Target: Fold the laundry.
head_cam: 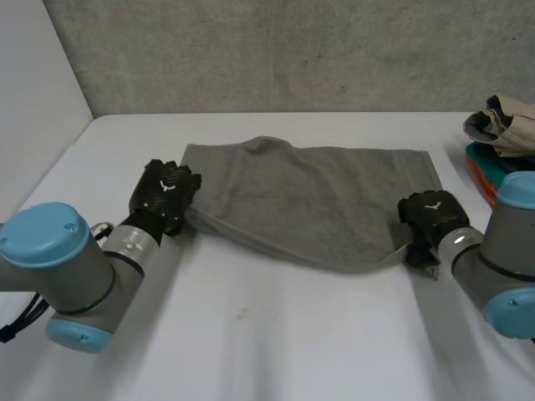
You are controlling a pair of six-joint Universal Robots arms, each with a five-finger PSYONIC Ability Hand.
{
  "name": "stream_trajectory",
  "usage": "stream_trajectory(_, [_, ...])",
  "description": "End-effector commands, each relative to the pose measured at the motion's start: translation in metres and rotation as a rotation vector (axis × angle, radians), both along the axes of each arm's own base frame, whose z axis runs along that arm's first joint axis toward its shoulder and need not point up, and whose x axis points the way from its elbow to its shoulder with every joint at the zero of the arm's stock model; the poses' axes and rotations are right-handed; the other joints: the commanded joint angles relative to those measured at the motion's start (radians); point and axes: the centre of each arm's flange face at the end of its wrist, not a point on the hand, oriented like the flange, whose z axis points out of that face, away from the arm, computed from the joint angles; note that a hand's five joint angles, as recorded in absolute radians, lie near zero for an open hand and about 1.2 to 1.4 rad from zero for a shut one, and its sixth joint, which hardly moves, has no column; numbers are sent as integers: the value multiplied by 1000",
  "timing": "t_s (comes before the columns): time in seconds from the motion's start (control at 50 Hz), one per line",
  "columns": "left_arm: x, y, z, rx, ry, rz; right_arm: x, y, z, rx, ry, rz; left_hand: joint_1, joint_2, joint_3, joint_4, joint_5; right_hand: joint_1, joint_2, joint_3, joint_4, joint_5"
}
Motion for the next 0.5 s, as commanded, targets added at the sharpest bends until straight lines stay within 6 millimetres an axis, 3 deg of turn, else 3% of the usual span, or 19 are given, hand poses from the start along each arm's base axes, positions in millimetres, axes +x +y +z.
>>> stream_trajectory(0.02, [8,-5,17,-32,20,25,-40,-19,17,55,-232,-204,241,196,201,194,240,-9,-44,-48,-48,-55])
stream_trajectory(0.16, [9,-3,17,-16,16,26,-52,-20,12,142,-262,-247,241,196,201,194,240,108,73,69,70,62])
stream_trajectory(0.24, [10,-4,17,-14,17,30,-53,-21,7,173,-258,-260,241,196,201,194,240,533,498,494,494,487])
stream_trajectory(0.26, [10,-3,17,-11,17,30,-55,-21,8,175,-255,-262,241,196,201,194,240,867,832,828,829,821])
stream_trajectory(0.38, [12,3,8,52,-2,25,-62,-18,13,144,-153,-221,241,196,201,194,240,871,836,832,832,825])
stream_trajectory(0.5, [15,8,-1,120,-26,26,-56,11,22,60,222,-29,241,196,201,194,240,871,836,832,832,825])
